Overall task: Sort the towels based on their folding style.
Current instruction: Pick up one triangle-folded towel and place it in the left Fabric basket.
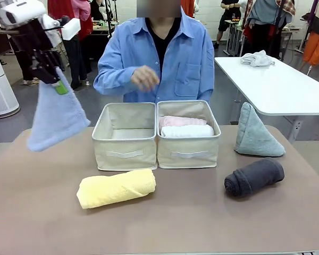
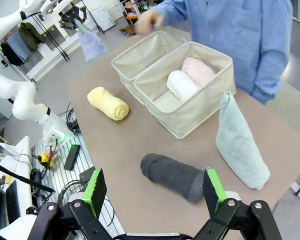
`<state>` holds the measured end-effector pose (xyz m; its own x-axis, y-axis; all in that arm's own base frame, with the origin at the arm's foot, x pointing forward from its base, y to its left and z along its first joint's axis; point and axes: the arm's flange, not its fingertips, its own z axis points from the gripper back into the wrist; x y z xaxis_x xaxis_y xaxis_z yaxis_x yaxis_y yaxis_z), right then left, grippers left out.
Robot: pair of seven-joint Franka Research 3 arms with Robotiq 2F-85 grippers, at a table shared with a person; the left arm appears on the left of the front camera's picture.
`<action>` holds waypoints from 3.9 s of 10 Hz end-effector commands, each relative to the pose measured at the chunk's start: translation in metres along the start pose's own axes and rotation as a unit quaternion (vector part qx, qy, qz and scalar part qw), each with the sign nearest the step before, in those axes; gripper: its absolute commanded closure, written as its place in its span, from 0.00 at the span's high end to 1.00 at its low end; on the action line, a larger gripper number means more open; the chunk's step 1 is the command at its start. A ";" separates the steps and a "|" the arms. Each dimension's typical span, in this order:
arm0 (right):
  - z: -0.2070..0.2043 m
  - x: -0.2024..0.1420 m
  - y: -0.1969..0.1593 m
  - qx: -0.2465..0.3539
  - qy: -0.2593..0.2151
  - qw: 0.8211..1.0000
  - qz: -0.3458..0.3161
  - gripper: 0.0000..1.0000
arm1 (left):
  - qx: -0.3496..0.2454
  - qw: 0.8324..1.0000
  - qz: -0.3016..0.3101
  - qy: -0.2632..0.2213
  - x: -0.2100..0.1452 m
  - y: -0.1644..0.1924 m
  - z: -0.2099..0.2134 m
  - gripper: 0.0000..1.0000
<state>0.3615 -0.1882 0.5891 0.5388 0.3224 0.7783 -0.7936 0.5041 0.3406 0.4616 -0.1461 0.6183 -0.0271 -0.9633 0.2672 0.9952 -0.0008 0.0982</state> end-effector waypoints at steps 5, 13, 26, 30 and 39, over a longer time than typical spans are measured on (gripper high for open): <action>0.000 0.000 0.000 0.003 -0.007 1.000 0.004 1.00 | -0.039 0.996 -0.016 0.082 -0.087 -0.078 0.057 0.15; 0.000 0.000 0.000 0.003 -0.007 1.000 0.004 1.00 | -0.022 0.993 0.041 0.108 -0.111 -0.089 0.052 0.15; 0.000 0.000 0.000 0.003 -0.007 1.000 0.004 1.00 | 0.034 0.983 -0.165 0.070 0.130 0.073 0.001 0.15; 0.000 0.000 0.000 0.003 -0.007 1.000 0.004 1.00 | 0.029 0.984 -0.164 0.058 0.141 0.074 -0.019 0.15; 0.000 0.000 0.000 0.003 -0.007 1.000 0.004 1.00 | 0.019 0.969 -0.236 0.077 0.181 0.062 -0.067 0.15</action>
<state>0.3617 -0.1879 0.5892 0.5390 0.3234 0.7778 -0.7937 0.5043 0.3403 0.5219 -0.3394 0.6113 -0.4384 -0.8965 0.0638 0.8875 -0.4206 0.1883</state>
